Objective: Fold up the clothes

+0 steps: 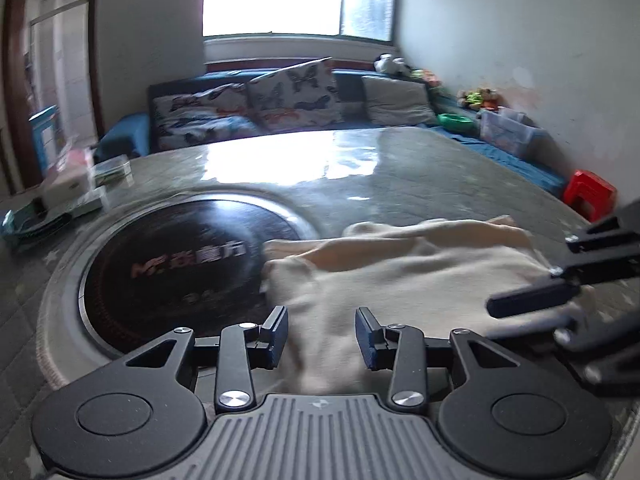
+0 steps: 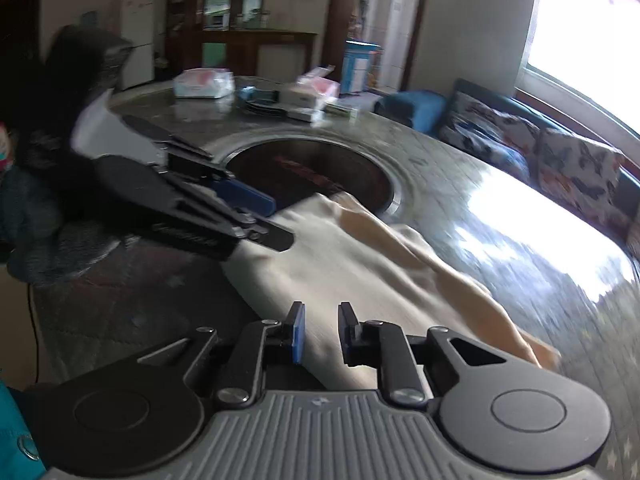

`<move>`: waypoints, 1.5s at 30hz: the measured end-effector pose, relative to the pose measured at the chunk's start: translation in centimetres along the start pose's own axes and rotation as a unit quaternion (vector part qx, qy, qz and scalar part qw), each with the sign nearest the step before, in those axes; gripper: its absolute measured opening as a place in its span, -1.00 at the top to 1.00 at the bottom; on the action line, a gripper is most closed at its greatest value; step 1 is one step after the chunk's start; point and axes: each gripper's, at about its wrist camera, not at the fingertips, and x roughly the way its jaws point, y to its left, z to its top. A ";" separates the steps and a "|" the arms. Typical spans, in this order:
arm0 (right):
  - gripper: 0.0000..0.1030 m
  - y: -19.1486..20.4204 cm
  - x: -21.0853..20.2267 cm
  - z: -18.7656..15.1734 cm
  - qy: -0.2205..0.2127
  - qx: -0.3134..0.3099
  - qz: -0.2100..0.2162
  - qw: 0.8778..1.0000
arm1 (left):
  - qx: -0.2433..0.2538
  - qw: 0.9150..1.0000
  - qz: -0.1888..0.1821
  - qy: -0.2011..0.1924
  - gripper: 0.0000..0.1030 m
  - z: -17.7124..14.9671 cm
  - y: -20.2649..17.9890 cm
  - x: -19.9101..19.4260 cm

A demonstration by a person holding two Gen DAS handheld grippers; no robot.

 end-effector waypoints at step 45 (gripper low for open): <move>0.78 2.7 0.4 2.4 -0.079 -0.022 0.060 0.995 | -0.445 0.880 -0.139 0.089 0.07 -1.4 6.6 2.5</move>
